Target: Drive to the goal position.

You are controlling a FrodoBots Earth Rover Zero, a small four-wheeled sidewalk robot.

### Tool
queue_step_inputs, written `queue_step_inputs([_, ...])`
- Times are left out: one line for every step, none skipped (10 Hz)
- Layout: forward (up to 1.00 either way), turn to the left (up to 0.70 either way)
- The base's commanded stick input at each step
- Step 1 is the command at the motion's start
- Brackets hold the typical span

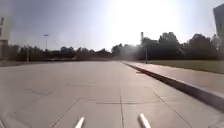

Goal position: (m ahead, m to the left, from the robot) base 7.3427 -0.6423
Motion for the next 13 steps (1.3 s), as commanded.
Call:
queue_step_inputs([0.31, 0.00])
queue_step_inputs([0.23, 0.00])
queue_step_inputs([0.15, 0.00])
queue_step_inputs([0.07, 0.00])
queue_step_inputs([0.00, 0.00])
queue_step_inputs([0.00, 0.00])
queue_step_inputs([0.00, 0.00])
queue_step_inputs([0.00, 0.00])
queue_step_inputs([0.00, 0.00])
queue_step_inputs([0.00, 0.00])
queue_step_inputs([0.00, 0.00])
queue_step_inputs([0.00, 0.00])
queue_step_inputs([0.00, 0.00])
